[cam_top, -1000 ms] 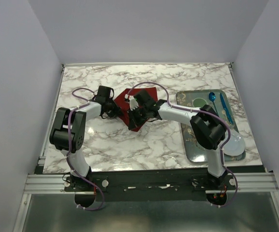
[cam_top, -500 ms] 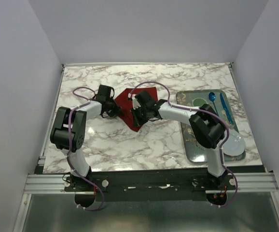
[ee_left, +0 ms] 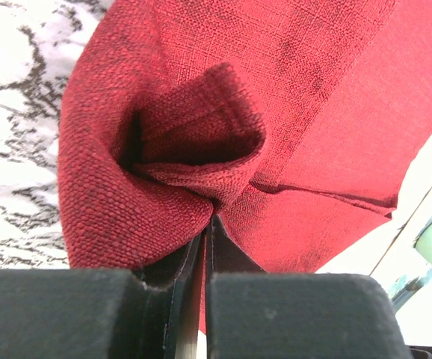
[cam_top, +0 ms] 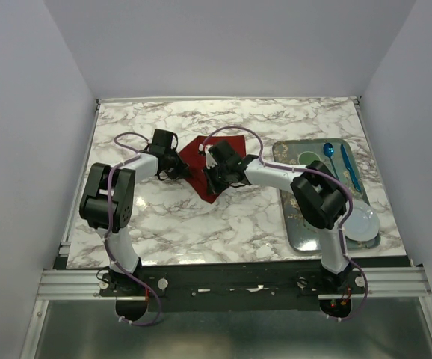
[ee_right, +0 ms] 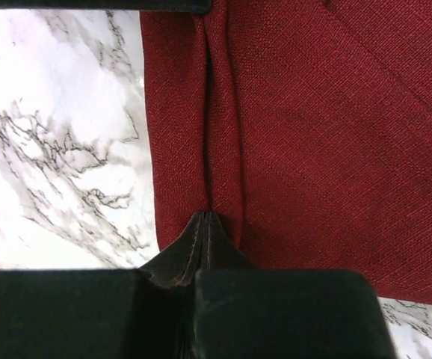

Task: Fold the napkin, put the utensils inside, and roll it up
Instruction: Roll the napkin with the utensil

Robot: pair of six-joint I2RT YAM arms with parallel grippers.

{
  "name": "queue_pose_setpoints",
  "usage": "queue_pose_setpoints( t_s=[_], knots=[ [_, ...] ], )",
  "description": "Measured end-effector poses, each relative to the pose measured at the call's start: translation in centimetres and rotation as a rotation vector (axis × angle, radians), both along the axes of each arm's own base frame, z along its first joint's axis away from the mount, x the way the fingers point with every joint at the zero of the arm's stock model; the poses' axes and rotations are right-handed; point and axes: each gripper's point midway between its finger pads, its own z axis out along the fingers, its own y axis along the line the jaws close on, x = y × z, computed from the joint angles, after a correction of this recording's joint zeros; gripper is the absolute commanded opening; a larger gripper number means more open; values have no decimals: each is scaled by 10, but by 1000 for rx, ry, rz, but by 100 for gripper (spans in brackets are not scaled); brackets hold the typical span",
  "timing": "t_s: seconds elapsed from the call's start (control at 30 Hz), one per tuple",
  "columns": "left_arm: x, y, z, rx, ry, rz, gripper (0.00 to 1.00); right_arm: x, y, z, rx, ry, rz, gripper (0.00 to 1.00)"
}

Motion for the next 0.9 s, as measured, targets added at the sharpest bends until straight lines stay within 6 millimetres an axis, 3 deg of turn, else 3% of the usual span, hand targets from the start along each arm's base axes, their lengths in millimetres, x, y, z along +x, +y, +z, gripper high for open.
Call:
queue_pose_setpoints(
  t_s=[0.17,0.3,0.47,0.63,0.73,0.9],
  knots=[
    [2,-1,-1,-4,0,-6,10,1,0,1,-5,-7,4,20],
    [3,-2,0,-6,-1,-7,10,0,1,6,-4,2,15,23],
    [3,-2,0,-7,-1,-7,10,8,17,30,48,-6,31,22],
    [3,-2,0,-8,-1,-8,9,22,45,56,139,-30,61,13],
    [3,-2,0,-8,-2,-9,9,26,56,50,160,-10,72,11],
    [3,-2,0,-8,-2,-9,9,22,57,19,128,49,70,8]
  ],
)
